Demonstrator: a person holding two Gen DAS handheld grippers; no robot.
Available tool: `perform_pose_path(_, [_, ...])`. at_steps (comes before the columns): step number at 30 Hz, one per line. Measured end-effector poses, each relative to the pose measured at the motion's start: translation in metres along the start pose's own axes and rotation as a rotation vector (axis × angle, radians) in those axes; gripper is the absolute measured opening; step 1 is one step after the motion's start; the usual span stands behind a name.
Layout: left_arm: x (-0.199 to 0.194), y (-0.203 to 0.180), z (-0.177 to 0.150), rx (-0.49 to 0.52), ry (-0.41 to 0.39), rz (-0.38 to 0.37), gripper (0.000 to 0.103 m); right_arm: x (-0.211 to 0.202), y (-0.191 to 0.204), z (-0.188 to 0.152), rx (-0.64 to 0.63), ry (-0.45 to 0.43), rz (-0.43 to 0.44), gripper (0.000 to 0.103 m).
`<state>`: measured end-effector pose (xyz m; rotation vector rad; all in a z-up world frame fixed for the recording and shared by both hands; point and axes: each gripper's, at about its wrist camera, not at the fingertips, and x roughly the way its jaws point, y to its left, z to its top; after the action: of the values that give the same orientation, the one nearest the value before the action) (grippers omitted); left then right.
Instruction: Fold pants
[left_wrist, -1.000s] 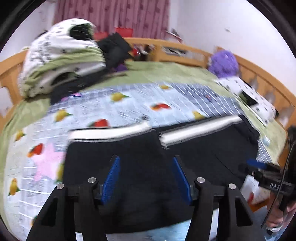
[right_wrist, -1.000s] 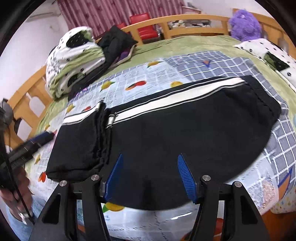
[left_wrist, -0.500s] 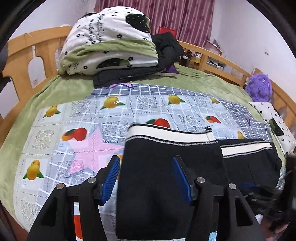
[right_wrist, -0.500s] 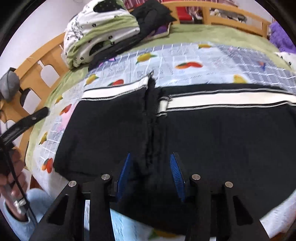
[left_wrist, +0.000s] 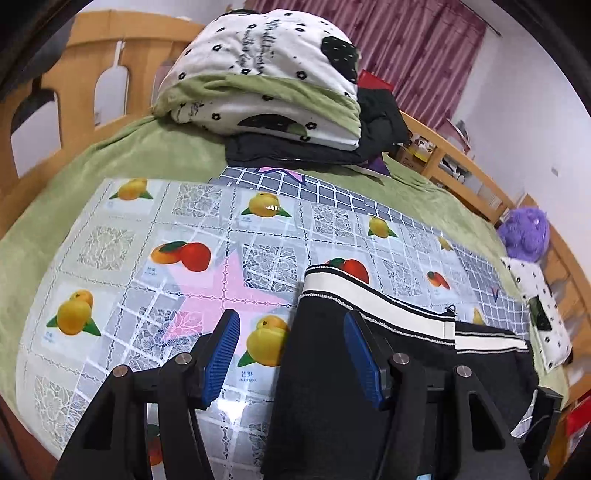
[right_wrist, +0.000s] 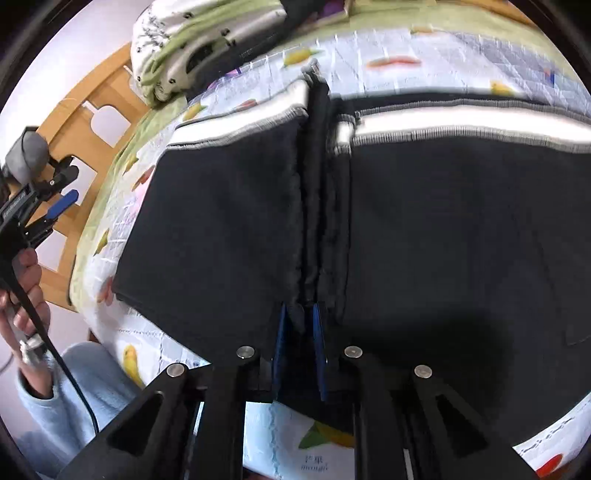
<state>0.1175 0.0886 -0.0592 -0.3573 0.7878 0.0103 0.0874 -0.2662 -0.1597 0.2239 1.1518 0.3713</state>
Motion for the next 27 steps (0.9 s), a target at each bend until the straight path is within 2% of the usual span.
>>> perform_pose_path(1, [0.000,0.002,0.000,-0.007,-0.003,0.006,0.056,-0.007,0.003,0.002,-0.011,-0.041,-0.014,0.032])
perform_pose_path(2, [0.000,0.004,0.000,-0.016,-0.005,0.010,0.056,-0.012,0.004,0.003,-0.013,-0.076,-0.027,0.052])
perform_pose_path(3, [0.000,0.005,0.000,-0.025,-0.005,0.008,0.056,-0.013,0.004,0.006,-0.010,-0.106,-0.040,0.058])
perform_pose_path(4, [0.001,0.006,0.000,-0.034,-0.001,0.000,0.056,-0.012,0.004,0.009,-0.001,-0.120,-0.049,0.059])
perform_pose_path(6, [0.005,0.007,-0.001,-0.044,0.015,-0.014,0.056,0.007,0.003,0.021,0.017,-0.067,-0.055,0.059])
perform_pose_path(8, [0.007,0.007,-0.001,-0.043,0.023,-0.014,0.056,0.036,0.000,0.029,0.043,0.004,-0.104,0.058])
perform_pose_path(9, [0.006,0.007,-0.002,-0.042,0.023,-0.012,0.056,0.037,0.003,0.030,0.035,-0.024,-0.126,0.051])
perform_pose_path(10, [0.006,0.007,-0.002,-0.043,0.020,-0.008,0.056,0.037,0.009,0.030,0.006,-0.046,-0.145,0.030])
perform_pose_path(11, [0.005,0.008,-0.002,-0.045,0.017,-0.006,0.056,0.036,0.019,0.028,-0.045,-0.042,-0.147,0.017])
perform_pose_path(12, [0.005,0.008,-0.002,-0.048,0.017,-0.004,0.056,0.029,0.023,0.027,-0.069,-0.075,-0.144,0.015])
perform_pose_path(13, [0.006,0.008,-0.002,-0.052,0.020,-0.004,0.056,0.015,0.022,0.028,-0.063,-0.111,-0.106,0.014])
perform_pose_path(14, [0.006,0.008,-0.003,-0.052,0.024,-0.004,0.056,-0.005,0.013,0.029,-0.020,-0.155,-0.025,0.014])
perform_pose_path(16, [0.009,0.004,-0.004,-0.042,0.035,0.000,0.056,-0.036,-0.004,0.027,0.046,-0.220,0.045,0.012])
perform_pose_path(19, [0.012,-0.004,-0.007,-0.019,0.048,-0.001,0.056,-0.046,-0.025,0.017,0.085,-0.199,-0.040,0.014])
perform_pose_path(22, [0.012,-0.013,-0.010,0.014,0.055,-0.007,0.056,-0.014,-0.043,0.007,0.133,-0.038,-0.079,0.021])
perform_pose_path(25, [0.007,-0.021,-0.013,0.038,0.036,0.003,0.056,-0.020,-0.034,0.008,0.076,-0.071,-0.138,0.025])
perform_pose_path(27, [0.005,-0.024,-0.014,0.055,0.030,0.009,0.056,-0.040,-0.025,0.009,0.036,-0.174,-0.165,0.028])
